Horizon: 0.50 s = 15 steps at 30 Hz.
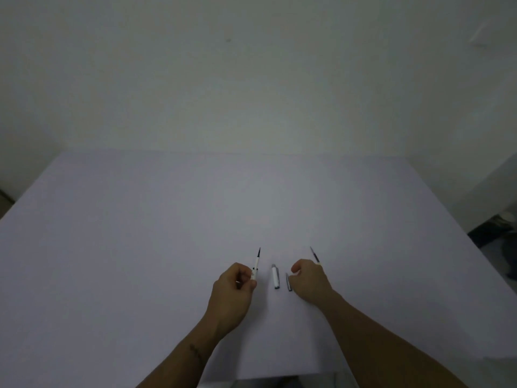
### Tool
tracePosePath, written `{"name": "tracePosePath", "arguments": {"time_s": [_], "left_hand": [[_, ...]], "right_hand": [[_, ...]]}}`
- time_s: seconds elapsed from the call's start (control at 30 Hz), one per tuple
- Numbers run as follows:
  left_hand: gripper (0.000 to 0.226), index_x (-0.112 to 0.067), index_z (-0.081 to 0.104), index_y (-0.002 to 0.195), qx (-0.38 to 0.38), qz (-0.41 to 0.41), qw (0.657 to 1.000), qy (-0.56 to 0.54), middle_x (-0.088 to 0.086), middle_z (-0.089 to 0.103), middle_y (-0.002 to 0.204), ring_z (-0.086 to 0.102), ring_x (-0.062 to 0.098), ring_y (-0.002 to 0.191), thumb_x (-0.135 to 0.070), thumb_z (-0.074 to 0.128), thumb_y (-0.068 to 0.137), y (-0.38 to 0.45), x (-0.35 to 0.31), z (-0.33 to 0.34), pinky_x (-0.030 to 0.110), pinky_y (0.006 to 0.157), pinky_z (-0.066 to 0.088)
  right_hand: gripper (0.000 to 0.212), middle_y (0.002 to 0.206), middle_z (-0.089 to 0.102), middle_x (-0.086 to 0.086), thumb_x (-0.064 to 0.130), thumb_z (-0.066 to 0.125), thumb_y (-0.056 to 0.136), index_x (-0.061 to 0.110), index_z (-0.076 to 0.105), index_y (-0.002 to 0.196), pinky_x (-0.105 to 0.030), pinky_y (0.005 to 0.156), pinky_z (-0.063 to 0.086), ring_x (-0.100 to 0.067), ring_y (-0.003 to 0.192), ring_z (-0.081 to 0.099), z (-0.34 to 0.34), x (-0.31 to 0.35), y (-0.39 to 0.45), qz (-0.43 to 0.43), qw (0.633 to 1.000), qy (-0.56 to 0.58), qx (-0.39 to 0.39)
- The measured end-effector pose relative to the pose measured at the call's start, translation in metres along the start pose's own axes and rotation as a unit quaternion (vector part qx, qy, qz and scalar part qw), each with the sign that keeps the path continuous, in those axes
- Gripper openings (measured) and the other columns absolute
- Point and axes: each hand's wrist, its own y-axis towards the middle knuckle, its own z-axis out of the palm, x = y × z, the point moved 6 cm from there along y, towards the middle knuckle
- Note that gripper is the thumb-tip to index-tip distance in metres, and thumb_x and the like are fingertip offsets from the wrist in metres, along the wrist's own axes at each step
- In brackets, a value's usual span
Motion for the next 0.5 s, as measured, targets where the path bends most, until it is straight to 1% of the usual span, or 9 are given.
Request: {"name": "tracePosePath", "arguments": {"time_s": [0.07, 0.13, 0.2, 0.23, 0.3, 0.37, 0.4, 0.5], "left_hand": [[0.008, -0.015, 0.060, 0.083, 0.009, -0.007, 1.000, 0.011, 0.002, 0.060, 0.076, 0.053, 0.014, 0.065, -0.012, 0.062, 0.090, -0.002, 0.004, 0.001, 0.029, 0.067, 0.050], [0.007, -0.014, 0.060, 0.084, 0.017, -0.017, 0.999, 0.026, 0.003, 0.061, 0.077, 0.054, 0.015, 0.067, -0.013, 0.063, 0.090, -0.003, 0.008, 0.001, 0.029, 0.067, 0.050], [0.006, -0.013, 0.061, 0.085, 0.020, -0.028, 0.999, 0.042, 0.003, 0.062, 0.078, 0.054, 0.015, 0.068, -0.013, 0.063, 0.090, -0.005, 0.014, 0.000, 0.027, 0.066, 0.050], [0.006, -0.012, 0.061, 0.085, 0.021, -0.031, 0.998, 0.049, 0.003, 0.062, 0.078, 0.054, 0.015, 0.069, -0.014, 0.063, 0.090, -0.005, 0.016, -0.001, 0.028, 0.066, 0.050], [0.006, -0.011, 0.061, 0.085, 0.023, -0.035, 0.997, 0.060, 0.005, 0.062, 0.079, 0.054, 0.016, 0.069, -0.014, 0.063, 0.090, -0.006, 0.020, -0.002, 0.031, 0.068, 0.052], [0.009, -0.013, 0.060, 0.082, 0.027, -0.035, 0.997, 0.066, 0.004, 0.062, 0.077, 0.054, 0.017, 0.069, -0.013, 0.063, 0.090, -0.007, 0.021, -0.003, 0.031, 0.068, 0.051], [0.011, -0.015, 0.059, 0.079, 0.028, -0.033, 0.997, 0.067, 0.004, 0.062, 0.077, 0.054, 0.017, 0.068, -0.013, 0.063, 0.090, -0.007, 0.020, -0.003, 0.030, 0.067, 0.050], [0.016, -0.019, 0.057, 0.077, 0.029, -0.023, 0.997, 0.066, 0.004, 0.062, 0.077, 0.054, 0.017, 0.068, -0.014, 0.063, 0.090, -0.006, 0.014, -0.005, 0.031, 0.067, 0.051]], "right_hand": [[0.027, 0.109, 0.066, -0.011, 0.026, 0.062, 0.087, 0.010, 0.062, 0.109, -0.027, 0.074, 0.048, -0.024, 0.089, 0.061, 0.007, 0.005, -0.001, -0.007, 1.000, -0.026, -0.014], [0.021, 0.106, 0.066, -0.013, 0.022, 0.061, 0.085, 0.007, 0.060, 0.100, -0.028, 0.071, 0.047, -0.030, 0.090, 0.063, 0.011, 0.011, -0.003, -0.019, 0.998, -0.054, -0.035], [0.015, 0.105, 0.065, -0.014, 0.017, 0.063, 0.083, 0.009, 0.053, 0.091, -0.027, 0.066, 0.043, -0.030, 0.087, 0.063, 0.017, 0.015, -0.005, -0.025, 0.997, -0.065, -0.040], [0.018, 0.105, 0.065, -0.014, 0.017, 0.064, 0.082, 0.010, 0.050, 0.090, -0.027, 0.065, 0.042, -0.031, 0.089, 0.064, 0.018, 0.017, -0.006, -0.027, 0.997, -0.066, -0.039], [0.022, 0.105, 0.064, -0.014, 0.021, 0.066, 0.083, 0.008, 0.054, 0.095, -0.028, 0.066, 0.042, -0.033, 0.094, 0.065, 0.017, 0.019, -0.008, -0.021, 0.997, -0.059, -0.043], [0.022, 0.101, 0.065, -0.010, 0.020, 0.064, 0.084, 0.008, 0.061, 0.102, -0.027, 0.069, 0.045, -0.031, 0.094, 0.065, 0.012, 0.023, -0.012, -0.002, 0.999, -0.021, -0.041], [0.020, 0.097, 0.065, -0.008, 0.018, 0.063, 0.084, 0.010, 0.065, 0.102, -0.026, 0.070, 0.046, -0.029, 0.091, 0.065, 0.007, 0.026, -0.013, 0.005, 0.999, 0.013, -0.046], [0.015, 0.083, 0.070, -0.002, 0.009, 0.064, 0.080, 0.016, 0.073, 0.091, -0.024, 0.069, 0.051, -0.021, 0.080, 0.066, -0.011, 0.043, -0.019, -0.001, 0.983, 0.169, -0.069]]}}
